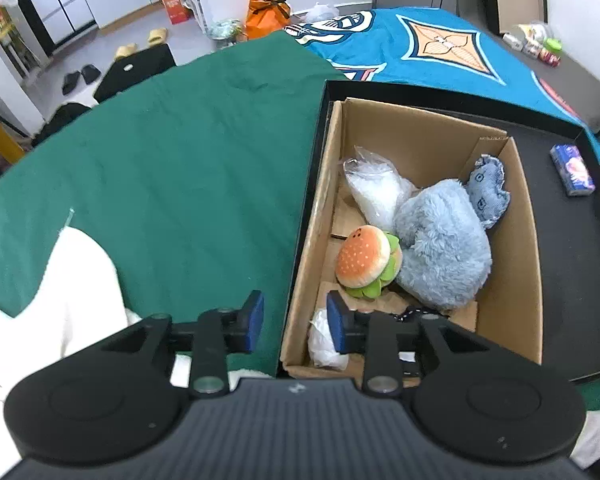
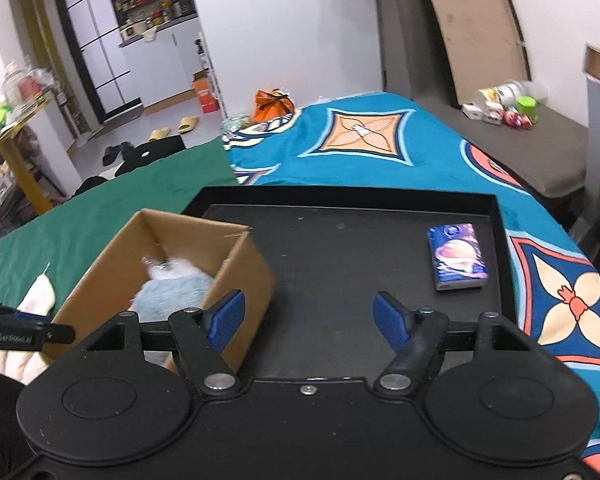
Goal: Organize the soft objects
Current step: 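Lower the white bundle into the box and open the right gripper, then move the right gripper to the blue tissue pack and grasp it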
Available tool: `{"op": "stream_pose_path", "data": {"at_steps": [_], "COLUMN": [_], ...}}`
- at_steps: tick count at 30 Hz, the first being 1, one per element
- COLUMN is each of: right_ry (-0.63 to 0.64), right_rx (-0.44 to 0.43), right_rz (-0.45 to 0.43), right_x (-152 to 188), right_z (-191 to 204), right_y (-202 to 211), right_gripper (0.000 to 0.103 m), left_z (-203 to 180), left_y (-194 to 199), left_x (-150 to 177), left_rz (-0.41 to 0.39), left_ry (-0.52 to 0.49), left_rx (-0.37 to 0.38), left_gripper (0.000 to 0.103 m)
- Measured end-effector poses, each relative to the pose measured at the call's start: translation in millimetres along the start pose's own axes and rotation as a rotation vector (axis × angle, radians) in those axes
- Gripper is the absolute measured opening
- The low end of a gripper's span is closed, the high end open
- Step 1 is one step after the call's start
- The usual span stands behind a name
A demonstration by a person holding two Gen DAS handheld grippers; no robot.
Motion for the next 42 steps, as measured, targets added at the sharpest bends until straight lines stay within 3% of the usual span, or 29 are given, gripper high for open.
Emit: {"op": "stream_pose_path", "data": {"at_steps": [5,15,19,28,42], "right_ry": [-0.008,-0.042,-0.023,-0.071,-0.065], "right_rx": [-0.004,0.012,0.078,0.106,0.166], "right_rz": [0.004,-0.067,-0.068,-0.050,-0.044], "right_x": [-5.2,-3.3,3.1,8.1,7.7], "right_z": [-19.4,-62.1,-76.3,-100.5,-125.0], "right_y": [-5.1,-23.4,-32.7,-56.0,-84.2], "right_gripper": [0.074,0.088,0.089,0.090,0.090], "left_z": [-12.2,-29.6,-34.5,-54.5,-65.9], "left_y": [-1.4,-4.0,-9.5,-17.8,-27.3], "left_x": [-3.3,-6.2,-8.8,-10.8,-15.8], "left_rz": [0.003,0.032,0.063,0.101,0.146], "left_ry": [-0.042,-0.099,-0.110,-0.187,-0.225], "left_rx": [-0.058,-0.135,-0.173,-0.242,-0.278], "left_gripper": [0.043,0.046,0.046,0.046,0.047]}}
Point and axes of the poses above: each gripper's, at about its wrist camera, not at the fingertips, and y roughly against the way its jaws point, z to its left, x to its underside, the point moved 2 cm from there along -y, roughly the way its jaws point, and after that the axes turned 6 degrees about -x, right-handed, at the moved point
